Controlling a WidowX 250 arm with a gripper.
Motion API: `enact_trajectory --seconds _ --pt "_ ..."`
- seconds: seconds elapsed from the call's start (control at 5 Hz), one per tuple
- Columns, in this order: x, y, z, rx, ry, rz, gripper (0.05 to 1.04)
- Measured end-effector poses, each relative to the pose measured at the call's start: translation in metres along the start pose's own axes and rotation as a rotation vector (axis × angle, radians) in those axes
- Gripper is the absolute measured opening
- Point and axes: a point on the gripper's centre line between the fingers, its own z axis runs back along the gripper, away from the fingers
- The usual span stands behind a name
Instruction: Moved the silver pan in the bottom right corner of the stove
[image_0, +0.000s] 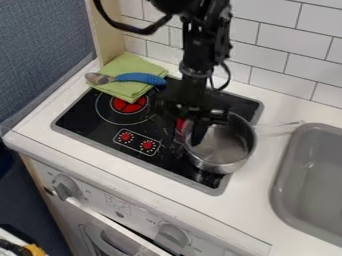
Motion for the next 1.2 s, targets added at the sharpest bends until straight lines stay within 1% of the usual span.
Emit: enact_trajectory --seconds 0.2,0.4,0.6,0.8,1.0,1.2 --pt "0.002 0.0 0.021 -0.02 -0.025 0.003 0.942" --pt "0.002 0.004 0.039 -0.015 -0.042 -0.025 1.004" --pt "0.002 0.007 0.057 -0.034 -0.122 -0.232 1.0" --pt "0.005 0.018 0.059 -0.083 -0.218 -0.285 1.0" --pt "0.021 0.028 0.07 -0.079 -0.268 -0.281 1.0" --pt "0.041 0.036 0.074 -0.151 -0.258 -0.212 1.0"
